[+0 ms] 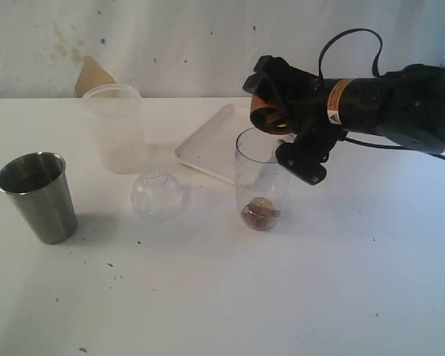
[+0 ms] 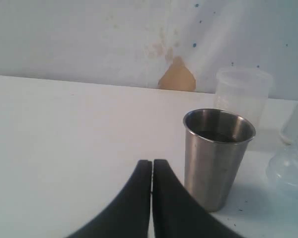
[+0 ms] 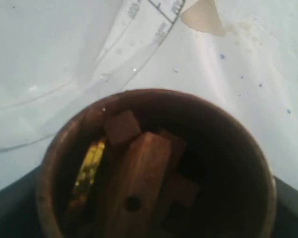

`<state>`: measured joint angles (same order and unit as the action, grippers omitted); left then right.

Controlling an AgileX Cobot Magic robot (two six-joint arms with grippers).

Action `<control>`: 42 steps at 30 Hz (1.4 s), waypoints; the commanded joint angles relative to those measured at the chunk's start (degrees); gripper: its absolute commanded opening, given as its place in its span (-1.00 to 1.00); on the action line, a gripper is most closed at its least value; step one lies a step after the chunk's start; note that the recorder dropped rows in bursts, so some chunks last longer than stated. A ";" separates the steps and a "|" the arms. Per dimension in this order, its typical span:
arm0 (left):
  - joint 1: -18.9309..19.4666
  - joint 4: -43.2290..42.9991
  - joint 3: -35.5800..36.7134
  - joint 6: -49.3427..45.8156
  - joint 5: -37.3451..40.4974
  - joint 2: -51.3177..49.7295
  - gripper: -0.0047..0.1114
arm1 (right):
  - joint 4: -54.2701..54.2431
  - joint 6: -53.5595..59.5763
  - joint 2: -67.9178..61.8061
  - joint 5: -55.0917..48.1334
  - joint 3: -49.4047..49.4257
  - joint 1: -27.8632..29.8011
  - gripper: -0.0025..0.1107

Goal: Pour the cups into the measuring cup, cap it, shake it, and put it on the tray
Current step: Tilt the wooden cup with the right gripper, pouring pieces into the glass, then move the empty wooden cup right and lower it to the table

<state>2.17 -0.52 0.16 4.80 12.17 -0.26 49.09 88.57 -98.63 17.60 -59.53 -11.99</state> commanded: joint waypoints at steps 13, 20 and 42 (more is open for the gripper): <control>-0.23 0.06 -0.16 -0.18 -0.67 0.26 -0.90 | -5.81 9.88 0.86 3.30 -0.70 0.01 -0.96; -0.23 0.06 -0.16 -0.18 -0.67 0.26 -0.90 | -5.81 10.39 0.86 3.19 -0.70 0.01 -0.96; -0.23 0.06 -0.16 -0.18 -0.67 0.26 -0.90 | -43.57 -89.94 -0.62 2.41 -6.13 7.90 -0.96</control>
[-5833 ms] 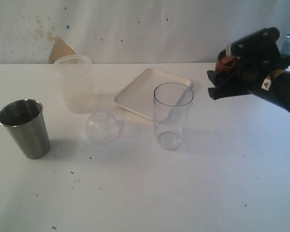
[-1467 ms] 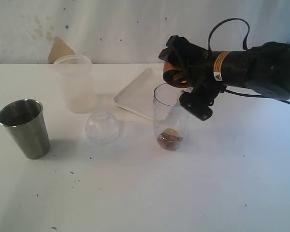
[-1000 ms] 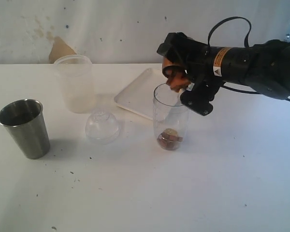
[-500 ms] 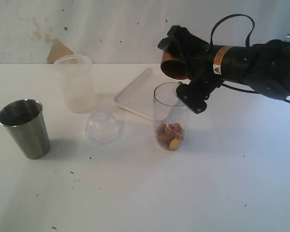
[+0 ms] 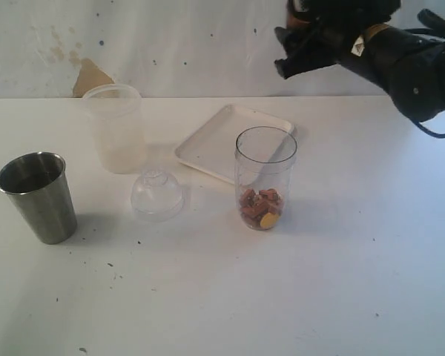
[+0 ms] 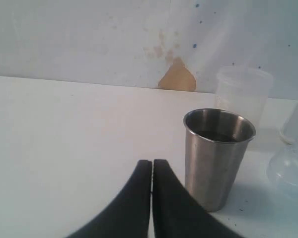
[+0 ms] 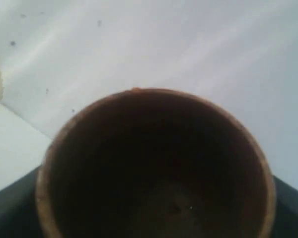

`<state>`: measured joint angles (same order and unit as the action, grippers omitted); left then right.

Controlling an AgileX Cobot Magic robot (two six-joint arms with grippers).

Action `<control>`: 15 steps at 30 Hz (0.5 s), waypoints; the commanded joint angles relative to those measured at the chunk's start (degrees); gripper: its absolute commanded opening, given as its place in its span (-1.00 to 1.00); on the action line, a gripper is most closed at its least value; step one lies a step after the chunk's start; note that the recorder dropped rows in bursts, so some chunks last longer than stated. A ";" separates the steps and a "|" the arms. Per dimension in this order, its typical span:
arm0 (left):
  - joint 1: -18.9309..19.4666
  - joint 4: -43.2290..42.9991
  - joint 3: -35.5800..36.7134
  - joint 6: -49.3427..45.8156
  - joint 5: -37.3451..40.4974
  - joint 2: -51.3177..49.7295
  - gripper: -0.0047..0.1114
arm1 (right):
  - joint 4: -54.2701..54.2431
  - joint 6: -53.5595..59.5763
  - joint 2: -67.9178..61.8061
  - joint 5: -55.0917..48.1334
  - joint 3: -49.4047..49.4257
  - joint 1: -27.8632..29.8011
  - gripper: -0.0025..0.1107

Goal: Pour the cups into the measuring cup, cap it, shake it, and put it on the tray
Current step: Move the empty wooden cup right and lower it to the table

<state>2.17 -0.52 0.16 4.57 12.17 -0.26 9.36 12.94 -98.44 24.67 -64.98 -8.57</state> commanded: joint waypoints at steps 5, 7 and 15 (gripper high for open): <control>-0.23 0.06 -0.16 0.04 -0.67 0.26 -0.90 | -3.48 -18.26 -3.86 -9.85 -0.67 10.67 -0.96; -0.23 0.06 -0.16 0.04 -0.67 0.26 -0.90 | -3.06 -18.26 -6.04 -11.87 -0.67 11.97 -0.96; -0.23 0.06 -0.16 0.04 -0.67 0.26 -0.90 | 2.70 -19.62 -16.05 -11.35 -0.67 11.76 -0.90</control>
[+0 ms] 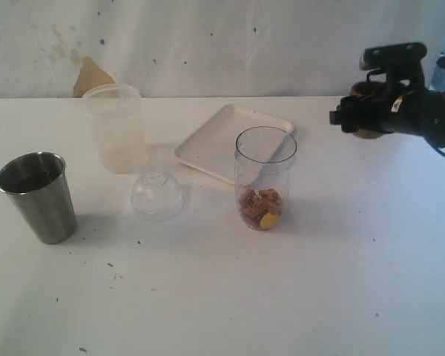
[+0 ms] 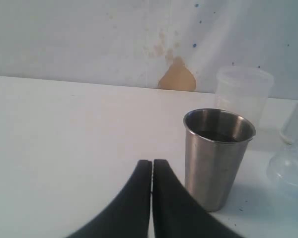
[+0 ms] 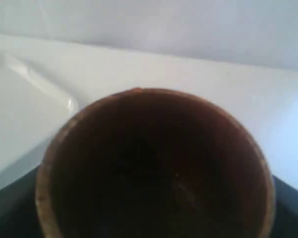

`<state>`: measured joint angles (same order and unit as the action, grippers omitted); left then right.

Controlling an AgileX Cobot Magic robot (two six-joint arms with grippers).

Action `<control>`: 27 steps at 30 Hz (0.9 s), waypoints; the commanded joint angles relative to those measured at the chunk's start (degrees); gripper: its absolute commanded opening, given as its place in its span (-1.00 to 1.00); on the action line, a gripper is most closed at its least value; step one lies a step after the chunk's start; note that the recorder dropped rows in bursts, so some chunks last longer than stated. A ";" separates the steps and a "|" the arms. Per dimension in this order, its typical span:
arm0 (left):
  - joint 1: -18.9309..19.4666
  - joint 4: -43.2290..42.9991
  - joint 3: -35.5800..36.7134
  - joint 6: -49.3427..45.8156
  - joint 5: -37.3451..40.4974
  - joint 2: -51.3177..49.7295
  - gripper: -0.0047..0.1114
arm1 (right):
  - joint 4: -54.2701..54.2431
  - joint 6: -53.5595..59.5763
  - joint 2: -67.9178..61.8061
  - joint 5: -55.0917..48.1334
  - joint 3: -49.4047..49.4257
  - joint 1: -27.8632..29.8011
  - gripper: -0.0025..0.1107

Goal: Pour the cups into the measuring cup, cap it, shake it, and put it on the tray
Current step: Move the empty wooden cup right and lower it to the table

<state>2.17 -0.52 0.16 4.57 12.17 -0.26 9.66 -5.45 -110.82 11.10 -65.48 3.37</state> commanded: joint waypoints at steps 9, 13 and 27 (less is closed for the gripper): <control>-0.23 0.06 -0.16 0.04 -0.67 0.26 -0.90 | 7.76 -3.34 -10.24 6.60 -0.17 -2.65 -0.54; -0.23 0.06 -0.16 0.04 -0.67 0.26 -0.90 | 8.62 -7.85 -10.57 11.06 -0.17 -3.68 0.02; -0.23 0.06 -0.16 0.04 -0.67 0.26 -0.90 | 8.62 -7.32 -8.62 5.91 -1.35 -3.83 0.52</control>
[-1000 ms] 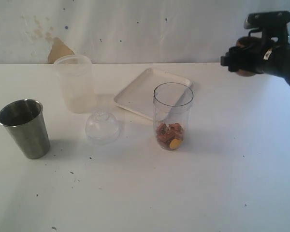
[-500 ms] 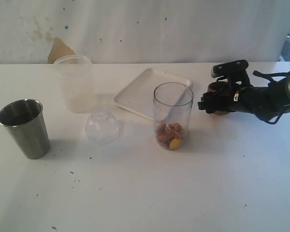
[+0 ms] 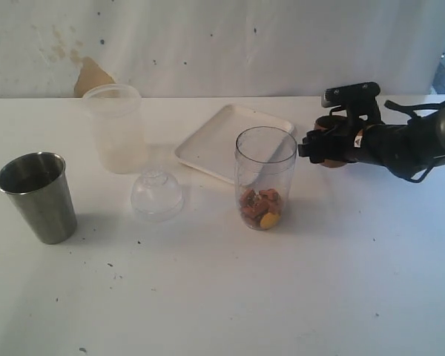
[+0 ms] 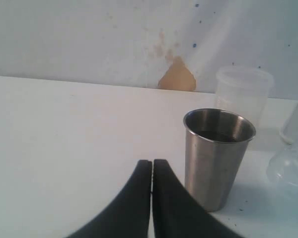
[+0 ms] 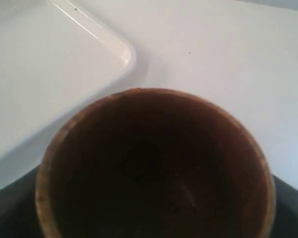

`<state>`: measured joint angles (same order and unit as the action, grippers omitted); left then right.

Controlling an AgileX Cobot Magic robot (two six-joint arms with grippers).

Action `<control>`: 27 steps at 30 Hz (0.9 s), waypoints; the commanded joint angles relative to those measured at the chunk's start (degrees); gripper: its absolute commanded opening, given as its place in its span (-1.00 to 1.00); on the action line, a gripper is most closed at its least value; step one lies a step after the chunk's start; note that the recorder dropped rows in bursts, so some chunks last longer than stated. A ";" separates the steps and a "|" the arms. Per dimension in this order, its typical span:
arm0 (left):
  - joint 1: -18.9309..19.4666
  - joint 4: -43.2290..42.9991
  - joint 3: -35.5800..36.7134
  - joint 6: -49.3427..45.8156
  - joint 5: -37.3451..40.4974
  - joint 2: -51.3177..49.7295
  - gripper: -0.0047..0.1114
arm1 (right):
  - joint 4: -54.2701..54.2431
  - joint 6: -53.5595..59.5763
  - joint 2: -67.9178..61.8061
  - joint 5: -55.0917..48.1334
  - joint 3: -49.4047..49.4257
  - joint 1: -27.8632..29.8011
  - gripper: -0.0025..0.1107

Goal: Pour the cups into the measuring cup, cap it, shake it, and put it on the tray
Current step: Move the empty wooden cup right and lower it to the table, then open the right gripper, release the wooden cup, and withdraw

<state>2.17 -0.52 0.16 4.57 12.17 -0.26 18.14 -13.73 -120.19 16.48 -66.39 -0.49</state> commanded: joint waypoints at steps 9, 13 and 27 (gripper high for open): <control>-0.23 0.06 -0.16 0.04 -0.67 0.26 -0.90 | 0.14 0.95 1.46 -0.14 -1.17 0.03 0.90; -0.23 0.06 -0.16 0.04 -0.67 0.26 -0.90 | 0.14 1.08 3.86 -0.98 -1.45 0.03 0.90; -0.23 0.06 -0.16 0.04 -0.67 0.26 -0.90 | 0.50 2.88 18.59 -14.55 -3.68 -0.58 0.89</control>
<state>2.17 -0.52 0.16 4.57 12.17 -0.26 18.28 -11.70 -105.44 3.87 -69.66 -0.72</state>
